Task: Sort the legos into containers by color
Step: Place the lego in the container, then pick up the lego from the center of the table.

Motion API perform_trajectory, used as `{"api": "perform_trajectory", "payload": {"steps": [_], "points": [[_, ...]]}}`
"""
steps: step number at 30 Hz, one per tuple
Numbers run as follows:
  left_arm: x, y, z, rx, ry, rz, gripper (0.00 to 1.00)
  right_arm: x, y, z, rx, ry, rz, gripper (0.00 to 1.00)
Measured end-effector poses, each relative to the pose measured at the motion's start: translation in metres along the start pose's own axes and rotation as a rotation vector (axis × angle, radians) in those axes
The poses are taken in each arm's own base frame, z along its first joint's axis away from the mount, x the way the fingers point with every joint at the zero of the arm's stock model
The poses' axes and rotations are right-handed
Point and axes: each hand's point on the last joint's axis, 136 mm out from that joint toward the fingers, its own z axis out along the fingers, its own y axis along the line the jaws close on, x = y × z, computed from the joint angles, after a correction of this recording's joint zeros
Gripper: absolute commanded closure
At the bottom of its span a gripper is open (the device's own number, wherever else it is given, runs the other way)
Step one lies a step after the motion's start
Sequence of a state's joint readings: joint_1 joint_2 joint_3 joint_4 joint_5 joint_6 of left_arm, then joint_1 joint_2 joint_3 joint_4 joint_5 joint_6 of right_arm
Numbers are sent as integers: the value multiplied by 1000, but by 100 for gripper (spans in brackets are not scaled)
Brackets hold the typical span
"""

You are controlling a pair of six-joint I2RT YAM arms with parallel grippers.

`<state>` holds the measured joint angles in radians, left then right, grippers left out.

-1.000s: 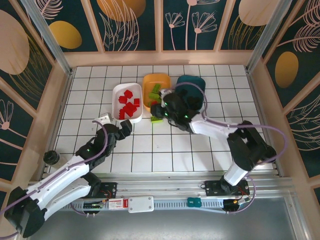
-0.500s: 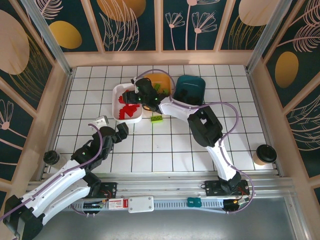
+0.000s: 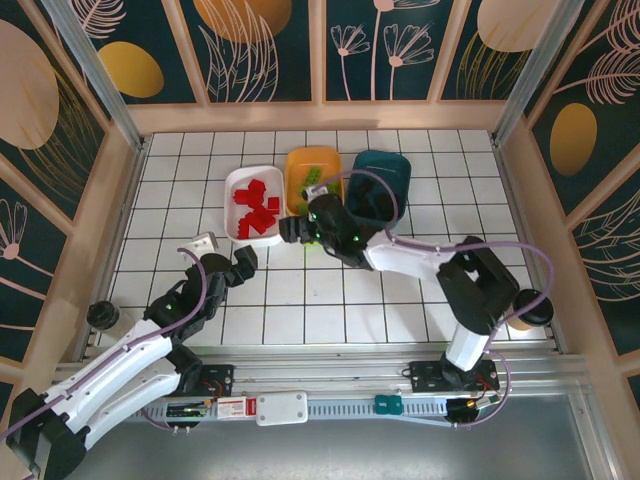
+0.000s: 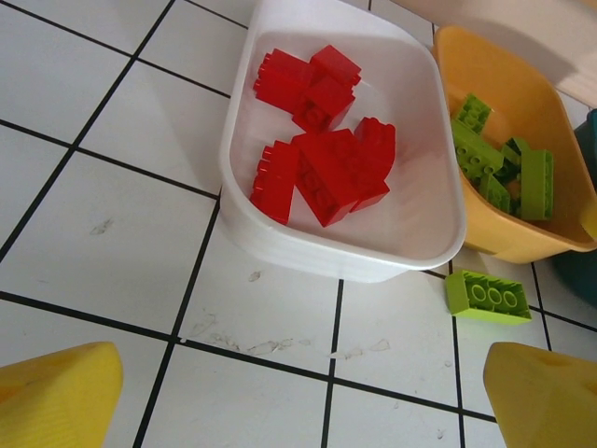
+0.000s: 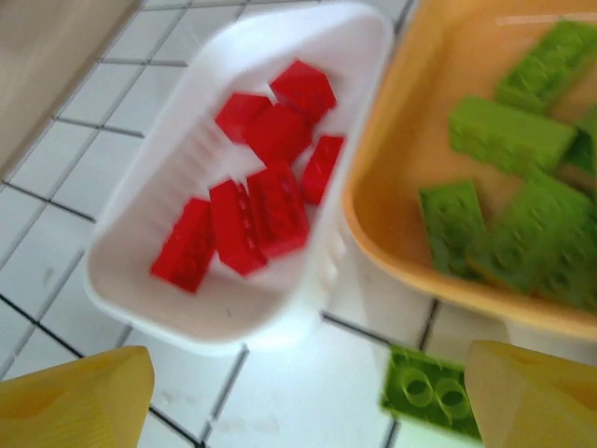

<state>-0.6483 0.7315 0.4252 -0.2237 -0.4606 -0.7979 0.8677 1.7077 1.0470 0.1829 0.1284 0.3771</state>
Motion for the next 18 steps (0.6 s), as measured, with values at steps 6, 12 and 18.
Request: {"api": "perform_trajectory", "payload": {"steps": [6,12,18], "points": [[7,1,6,-6,16,8,1,56,-41,6,146,95,-5,7],[8,-1,9,-5,20,9,1,77,-55,31,211,138,-22,1],[11,1,9,-7,22,11,1,71,-60,57,261,120,-29,2]]}}
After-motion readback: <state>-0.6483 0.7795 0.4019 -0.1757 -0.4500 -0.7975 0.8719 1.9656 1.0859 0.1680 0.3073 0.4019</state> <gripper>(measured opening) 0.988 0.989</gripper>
